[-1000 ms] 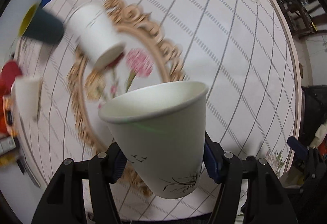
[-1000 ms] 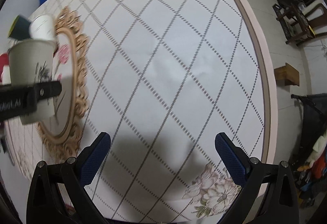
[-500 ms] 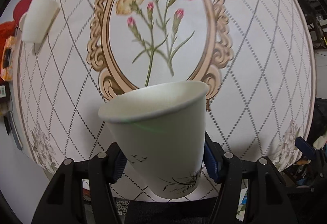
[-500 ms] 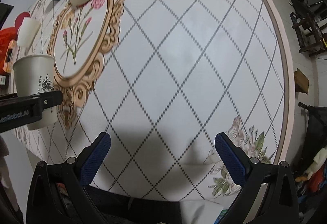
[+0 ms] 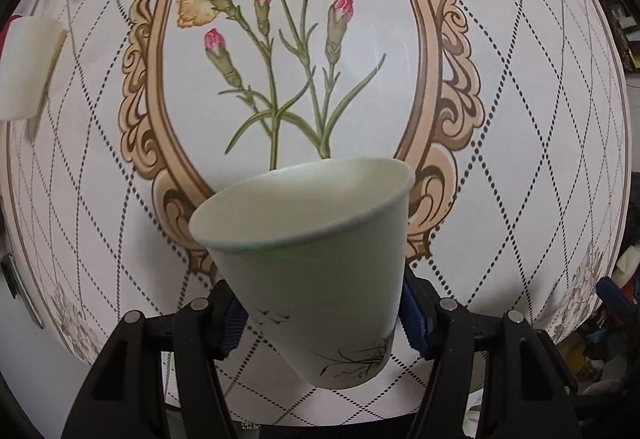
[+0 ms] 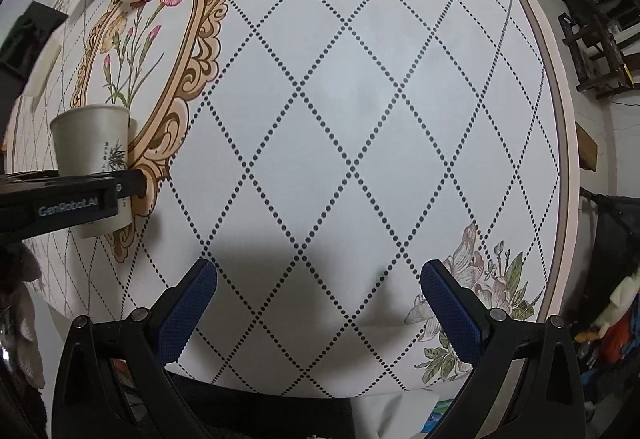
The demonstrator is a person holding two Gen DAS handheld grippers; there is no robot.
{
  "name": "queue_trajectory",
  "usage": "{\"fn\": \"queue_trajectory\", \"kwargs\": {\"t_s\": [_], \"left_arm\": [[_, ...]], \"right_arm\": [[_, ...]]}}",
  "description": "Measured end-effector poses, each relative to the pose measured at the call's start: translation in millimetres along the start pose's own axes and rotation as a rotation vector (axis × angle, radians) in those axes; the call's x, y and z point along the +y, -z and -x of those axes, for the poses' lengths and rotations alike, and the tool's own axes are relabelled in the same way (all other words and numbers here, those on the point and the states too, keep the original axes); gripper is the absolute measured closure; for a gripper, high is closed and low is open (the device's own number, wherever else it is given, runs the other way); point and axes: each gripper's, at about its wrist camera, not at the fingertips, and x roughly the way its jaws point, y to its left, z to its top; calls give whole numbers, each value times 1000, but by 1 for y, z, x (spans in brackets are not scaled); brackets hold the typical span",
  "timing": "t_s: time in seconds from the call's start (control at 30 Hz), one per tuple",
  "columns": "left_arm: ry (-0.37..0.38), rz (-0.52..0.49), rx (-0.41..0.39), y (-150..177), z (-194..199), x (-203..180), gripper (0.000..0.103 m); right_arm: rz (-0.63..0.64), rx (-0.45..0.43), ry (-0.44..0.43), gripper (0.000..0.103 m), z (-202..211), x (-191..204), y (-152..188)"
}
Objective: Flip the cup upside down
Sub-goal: 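Carry the cup with the left gripper and set it upright on the flower oval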
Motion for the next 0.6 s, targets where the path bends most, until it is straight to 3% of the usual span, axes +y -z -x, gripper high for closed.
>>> {"fn": "queue_trajectory", "kwargs": {"t_s": [0.33,0.43,0.6], "left_arm": [[22,16,31,-4,-3,-2,41],[30,17,37,-24,-3,4,30],[29,19,33,-25,-25,-6,26]], "right_arm": [[-6,-8,10,0,5,-3,-19],[-6,-9,12,0,7,-1,-25],[-6,-15,14,0,7,15,-27]]}}
